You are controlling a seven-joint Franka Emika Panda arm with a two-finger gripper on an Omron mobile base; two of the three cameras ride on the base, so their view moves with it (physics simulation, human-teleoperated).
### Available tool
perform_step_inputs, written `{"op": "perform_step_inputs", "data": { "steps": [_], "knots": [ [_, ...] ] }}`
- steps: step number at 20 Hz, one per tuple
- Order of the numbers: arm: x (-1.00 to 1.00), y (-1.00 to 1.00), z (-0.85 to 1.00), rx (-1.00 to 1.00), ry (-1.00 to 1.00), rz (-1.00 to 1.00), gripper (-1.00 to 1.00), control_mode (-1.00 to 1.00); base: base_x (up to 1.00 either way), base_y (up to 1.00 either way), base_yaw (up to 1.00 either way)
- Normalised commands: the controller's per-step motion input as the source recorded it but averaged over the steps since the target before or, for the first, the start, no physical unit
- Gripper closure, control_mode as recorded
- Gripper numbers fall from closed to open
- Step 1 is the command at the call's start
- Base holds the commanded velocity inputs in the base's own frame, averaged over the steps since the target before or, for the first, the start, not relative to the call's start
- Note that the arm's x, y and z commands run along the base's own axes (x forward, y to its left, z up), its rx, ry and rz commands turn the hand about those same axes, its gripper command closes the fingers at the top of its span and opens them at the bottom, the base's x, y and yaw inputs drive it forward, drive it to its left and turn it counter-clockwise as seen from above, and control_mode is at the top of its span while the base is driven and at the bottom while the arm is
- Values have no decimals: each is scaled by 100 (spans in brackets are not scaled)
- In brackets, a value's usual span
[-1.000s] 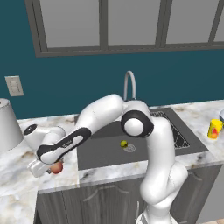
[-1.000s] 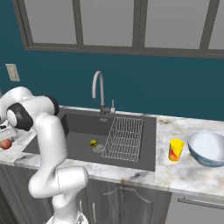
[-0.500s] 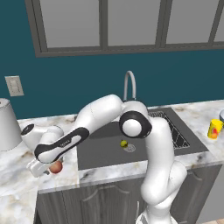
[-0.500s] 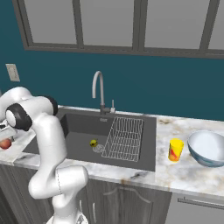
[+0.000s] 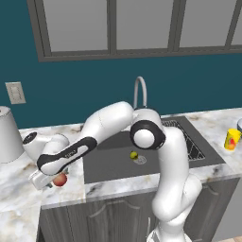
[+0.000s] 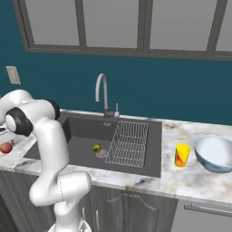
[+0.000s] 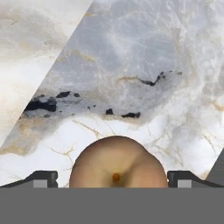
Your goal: Remove the pear and peach from the sink. Then move the bowl and cup from the counter to the sink for washing.
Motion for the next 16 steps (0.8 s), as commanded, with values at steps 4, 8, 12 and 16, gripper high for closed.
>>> {"op": "perform_step_inputs", "data": {
  "steps": [4,8,12,16],
  "knots": [
    [-1,-6,27,8,-7,0,-100,-100,0,0,0],
    [-1,-6,27,8,-7,0,-100,-100,0,0,0],
    [-1,-8,27,7,-10,0,-100,-100,0,0,0],
    [-1,-12,28,8,-12,0,-100,-100,0,0,0]
  ]
}}
